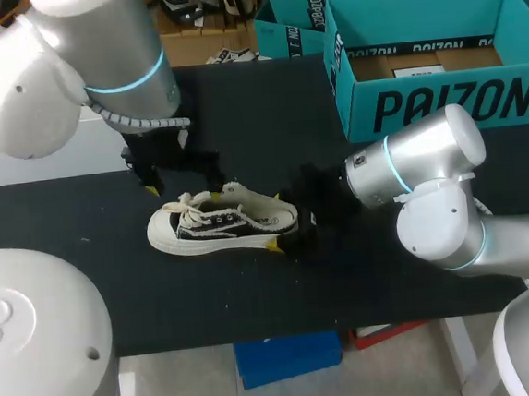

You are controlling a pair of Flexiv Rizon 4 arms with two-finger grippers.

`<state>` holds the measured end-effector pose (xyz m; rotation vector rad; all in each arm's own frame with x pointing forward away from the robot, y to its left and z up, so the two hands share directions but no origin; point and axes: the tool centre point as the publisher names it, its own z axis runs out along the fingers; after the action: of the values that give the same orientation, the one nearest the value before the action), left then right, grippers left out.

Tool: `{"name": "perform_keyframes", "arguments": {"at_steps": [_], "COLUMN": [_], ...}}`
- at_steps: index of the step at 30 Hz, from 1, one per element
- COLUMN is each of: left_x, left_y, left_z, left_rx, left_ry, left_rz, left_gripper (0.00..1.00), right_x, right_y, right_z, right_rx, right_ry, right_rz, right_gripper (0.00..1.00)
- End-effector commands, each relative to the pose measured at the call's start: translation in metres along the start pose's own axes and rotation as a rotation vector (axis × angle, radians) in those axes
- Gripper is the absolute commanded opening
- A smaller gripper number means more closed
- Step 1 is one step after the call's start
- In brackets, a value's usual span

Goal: Take the shoe out of the shoebox, open the shoe tongue, remove and reinsert the insole, then place the shoe into the shoebox

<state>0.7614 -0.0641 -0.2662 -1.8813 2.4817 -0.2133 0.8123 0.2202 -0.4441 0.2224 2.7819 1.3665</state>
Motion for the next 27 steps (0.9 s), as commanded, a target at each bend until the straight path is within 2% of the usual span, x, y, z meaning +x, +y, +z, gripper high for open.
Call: {"name": "perform_keyframes", "arguments": {"at_steps": [1, 6, 12, 13, 15, 16, 21, 27], "left_x": [0.021, 0.029, 0.040, 0.043, 0.045, 0.046, 0.047, 0.045], "left_y": [-0.021, -0.026, -0.035, -0.037, -0.042, -0.045, -0.053, -0.057], "left_z": [0.035, 0.058, 0.079, 0.081, 0.083, 0.084, 0.089, 0.095], "left_rx": [-0.130, -0.143, -0.161, -0.177, -0.175, -0.184, -0.198, -0.220], "left_ry": [-0.331, -0.403, -0.434, -0.391, -0.412, -0.385, -0.430, -0.487], "left_rz": [-0.289, -0.308, -0.272, -0.251, -0.207, -0.166, -0.046, -0.067], "left_gripper": [1.00, 1.00, 1.00, 1.00, 1.00, 1.00, 1.00, 1.00], "right_x": [0.001, 0.001, 0.001, 0.001, 0.001, 0.001, 0.001, 0.001], "right_y": [0.000, 0.000, 0.000, 0.000, 0.000, 0.000, 0.000, 0.000], "right_z": [0.003, 0.003, 0.003, 0.003, 0.003, 0.003, 0.003, 0.003], "right_rx": [0.003, 0.003, 0.003, 0.003, 0.003, 0.003, 0.003, 0.003], "right_ry": [-0.003, -0.003, -0.003, -0.003, -0.003, -0.003, -0.003, -0.003], "right_rz": [0.002, 0.002, 0.002, 0.002, 0.002, 0.002, 0.002, 0.002], "right_gripper": [0.00, 0.00, 0.00, 0.00, 0.00, 0.00, 0.00, 0.00]}}
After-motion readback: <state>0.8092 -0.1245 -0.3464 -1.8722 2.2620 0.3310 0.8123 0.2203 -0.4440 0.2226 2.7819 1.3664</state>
